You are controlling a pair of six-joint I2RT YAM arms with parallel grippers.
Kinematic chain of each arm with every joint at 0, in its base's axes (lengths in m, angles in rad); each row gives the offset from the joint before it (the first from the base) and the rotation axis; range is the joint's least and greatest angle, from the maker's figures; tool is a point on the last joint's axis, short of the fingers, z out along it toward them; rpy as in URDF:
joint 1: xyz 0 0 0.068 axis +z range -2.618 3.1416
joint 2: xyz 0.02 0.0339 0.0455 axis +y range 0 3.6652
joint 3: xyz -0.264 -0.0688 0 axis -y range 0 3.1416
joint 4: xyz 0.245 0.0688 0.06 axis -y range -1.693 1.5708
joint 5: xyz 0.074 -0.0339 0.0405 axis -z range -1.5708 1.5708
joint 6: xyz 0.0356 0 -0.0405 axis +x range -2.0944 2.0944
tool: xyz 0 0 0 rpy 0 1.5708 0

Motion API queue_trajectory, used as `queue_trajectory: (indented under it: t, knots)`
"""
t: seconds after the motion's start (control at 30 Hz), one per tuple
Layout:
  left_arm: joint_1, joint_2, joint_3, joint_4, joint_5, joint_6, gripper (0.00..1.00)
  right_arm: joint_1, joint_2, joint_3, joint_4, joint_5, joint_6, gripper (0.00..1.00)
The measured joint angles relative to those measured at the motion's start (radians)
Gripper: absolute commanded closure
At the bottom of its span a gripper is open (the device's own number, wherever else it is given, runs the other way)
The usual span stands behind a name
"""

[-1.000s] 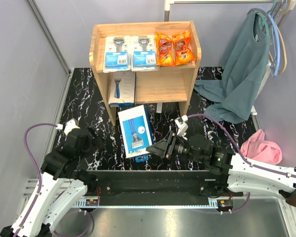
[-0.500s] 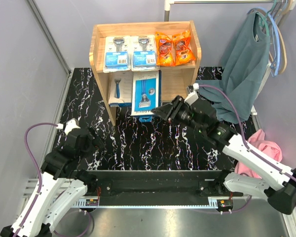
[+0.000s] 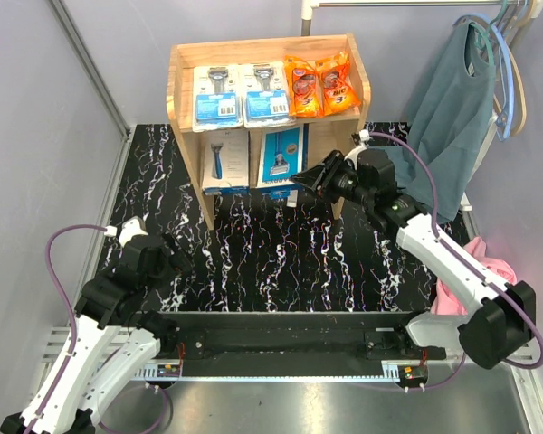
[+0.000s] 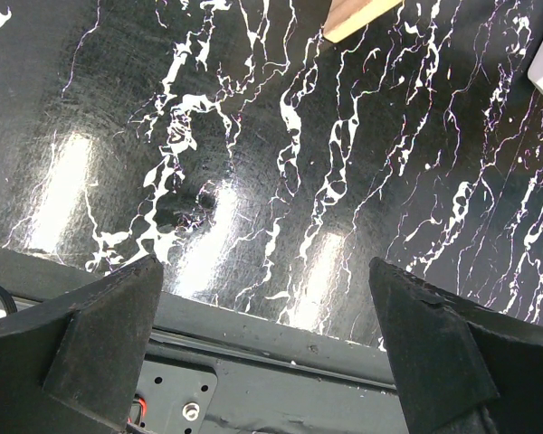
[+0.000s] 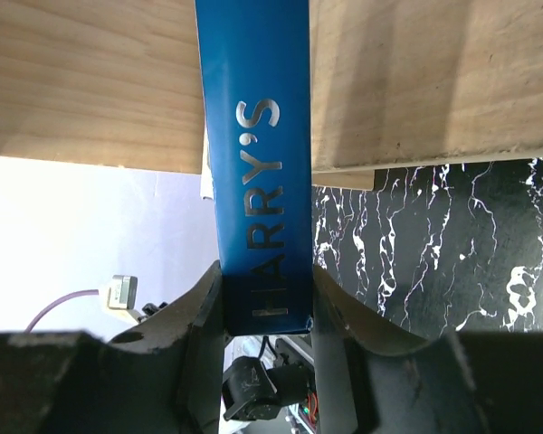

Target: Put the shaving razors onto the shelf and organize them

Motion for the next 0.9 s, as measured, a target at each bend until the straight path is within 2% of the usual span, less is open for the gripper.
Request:
queue_trajectory:
  t: [0.57, 0.7, 0.8, 0.9]
  knots:
    - [0.0, 0.0, 0.0, 0.001, 0.011, 0.002, 0.01, -0.023, 0.17, 0.06, 0.032, -0.131, 0.049, 0.82]
    - [0.0, 0.0, 0.0, 0.001, 0.013, 0.002, 0.01, -0.029, 0.196, 0.083, 0.036, -0.141, 0.053, 0.79]
    - [0.0, 0.0, 0.0, 0.001, 0.014, 0.002, 0.01, -0.032, 0.215, 0.098, 0.042, -0.149, 0.053, 0.75]
    - [-0.001, 0.0, 0.0, 0.001, 0.016, 0.002, 0.01, -0.032, 0.228, 0.106, 0.051, -0.153, 0.053, 0.58]
